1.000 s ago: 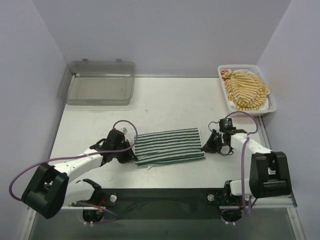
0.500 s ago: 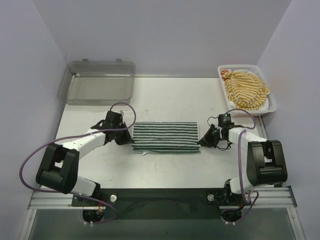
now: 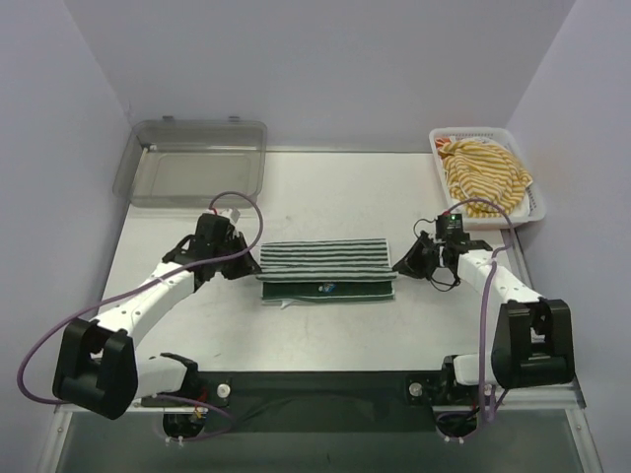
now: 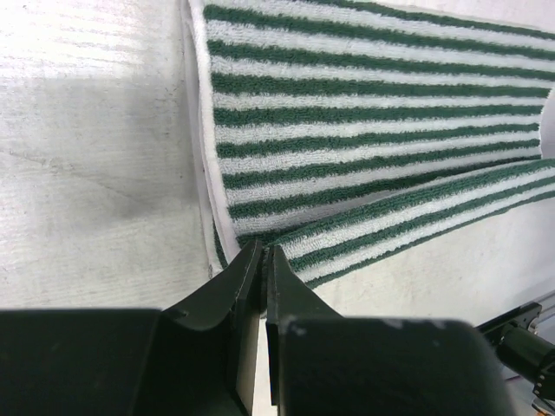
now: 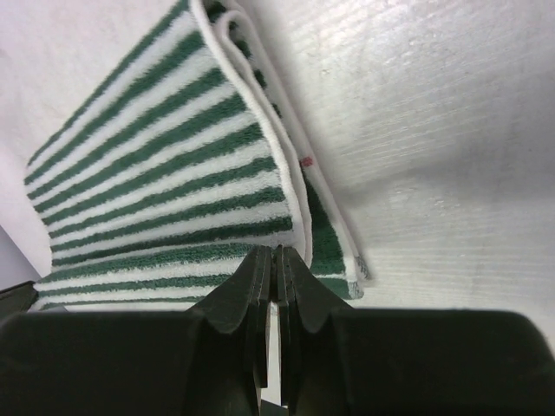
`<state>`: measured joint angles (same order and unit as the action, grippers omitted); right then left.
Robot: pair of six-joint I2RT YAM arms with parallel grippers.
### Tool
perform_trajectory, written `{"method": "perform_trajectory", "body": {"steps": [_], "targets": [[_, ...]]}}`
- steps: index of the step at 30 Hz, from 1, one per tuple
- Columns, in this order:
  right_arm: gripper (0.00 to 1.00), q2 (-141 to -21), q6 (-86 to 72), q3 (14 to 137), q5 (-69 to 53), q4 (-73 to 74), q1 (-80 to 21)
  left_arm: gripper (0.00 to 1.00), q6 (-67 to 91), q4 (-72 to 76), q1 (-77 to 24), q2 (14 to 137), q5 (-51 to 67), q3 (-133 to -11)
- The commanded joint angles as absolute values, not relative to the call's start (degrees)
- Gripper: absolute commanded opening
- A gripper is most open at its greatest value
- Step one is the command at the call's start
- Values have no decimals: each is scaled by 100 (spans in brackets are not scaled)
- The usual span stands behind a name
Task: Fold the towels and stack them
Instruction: Fold the towel
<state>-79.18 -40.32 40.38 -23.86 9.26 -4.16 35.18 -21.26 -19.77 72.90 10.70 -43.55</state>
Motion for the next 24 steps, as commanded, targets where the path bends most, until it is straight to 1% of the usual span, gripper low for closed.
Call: {"method": "perform_trajectory", "body": {"steps": [1,7,11,16,18,20,22,23,24], "targets": [[0,-7498,-3815,4385,-1723,1440,-360,2,3296,-2487,-1898,6918,659,-4509],[0,-7102,-3797,4518,-1696,1713,-352,3,3419,-2601,-1907,6566,843,-4404],[0,-6996,-3806,4316,-1714,1740,-352,3,3551,-2566,-1925,6478,984,-4010],[0,-7294,-3841,3956,-1652,1662,-352,4,3718,-2146,-2056,6696,1098,-3411],[0,-7409,-3850,3763,-1635,1504,-352,7,3753,-1996,-2118,6976,1151,-3209],[4,-7602,-3850,3665,-1609,1398,-360,11,3744,-1802,-2179,7206,1143,-3120],[12,-7751,-3823,3612,-1608,1380,-369,16,3744,-1749,-2197,7514,1160,-3103],[22,-7726,-3780,3604,-1608,1389,-378,24,3753,-1766,-2215,7558,1221,-3111],[29,-7726,-3744,3604,-1652,1389,-378,31,3762,-1767,-2224,7524,1239,-3111]]}}
